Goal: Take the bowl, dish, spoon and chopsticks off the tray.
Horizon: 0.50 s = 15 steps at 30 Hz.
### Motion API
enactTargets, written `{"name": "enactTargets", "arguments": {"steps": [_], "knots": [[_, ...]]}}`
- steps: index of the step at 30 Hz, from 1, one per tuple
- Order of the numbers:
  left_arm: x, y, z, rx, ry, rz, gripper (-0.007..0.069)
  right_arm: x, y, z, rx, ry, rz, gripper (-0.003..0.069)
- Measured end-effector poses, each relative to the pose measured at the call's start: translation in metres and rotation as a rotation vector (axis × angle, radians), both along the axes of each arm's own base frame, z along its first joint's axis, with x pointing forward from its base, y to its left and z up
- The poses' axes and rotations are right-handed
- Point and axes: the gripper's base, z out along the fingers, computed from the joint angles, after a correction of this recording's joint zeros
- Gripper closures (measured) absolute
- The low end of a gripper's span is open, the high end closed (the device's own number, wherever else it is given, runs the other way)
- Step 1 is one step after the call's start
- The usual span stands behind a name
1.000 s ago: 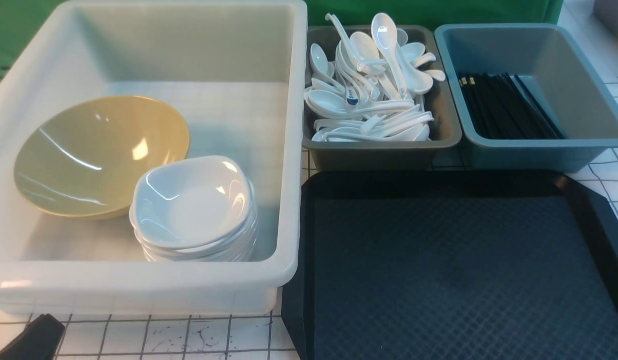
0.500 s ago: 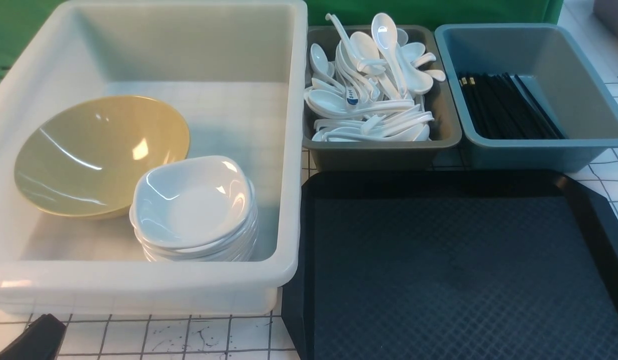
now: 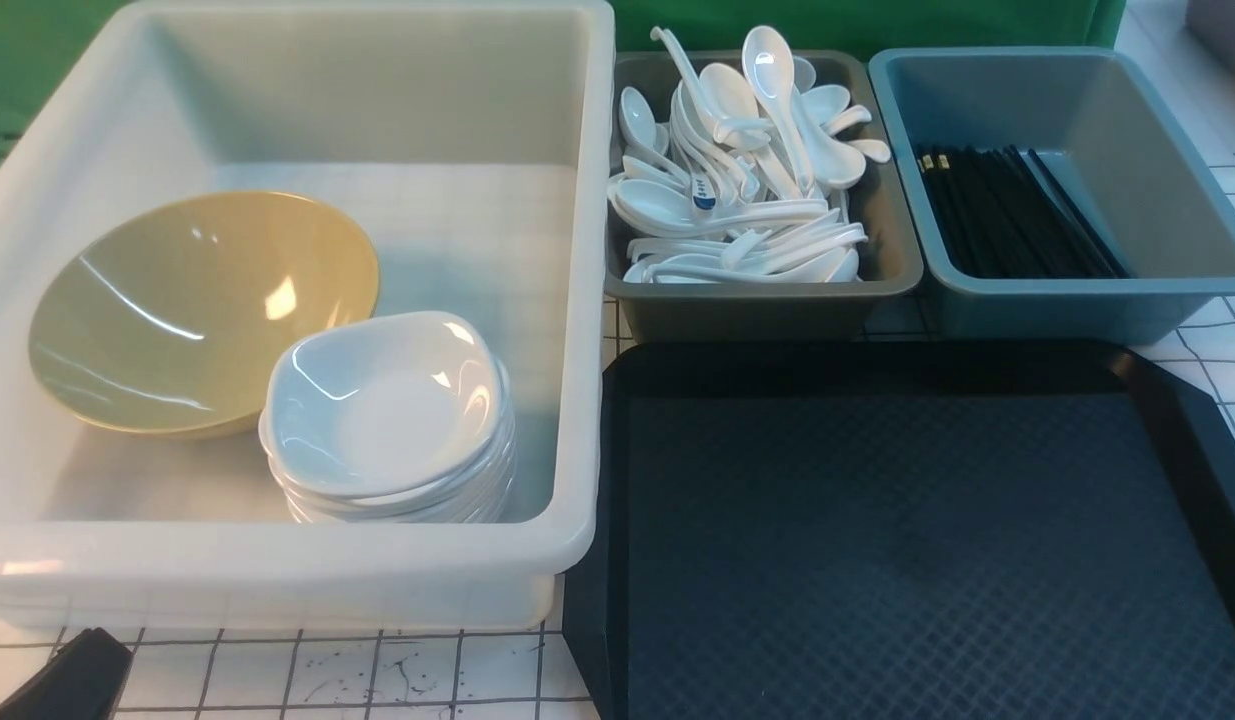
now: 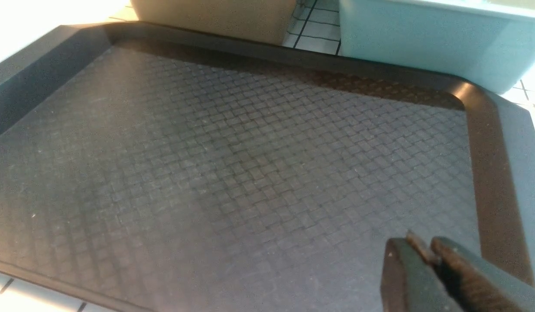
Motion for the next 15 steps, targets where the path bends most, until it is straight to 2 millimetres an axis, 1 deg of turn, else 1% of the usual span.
{"name": "enactTargets", "arguments": {"steps": [15], "knots": [[0.0, 0.0, 0.0, 0.0, 0.0, 0.0, 0.0626, 0.0, 0.0, 0.0, 0.0, 0.0, 0.0, 0.0564]]}}
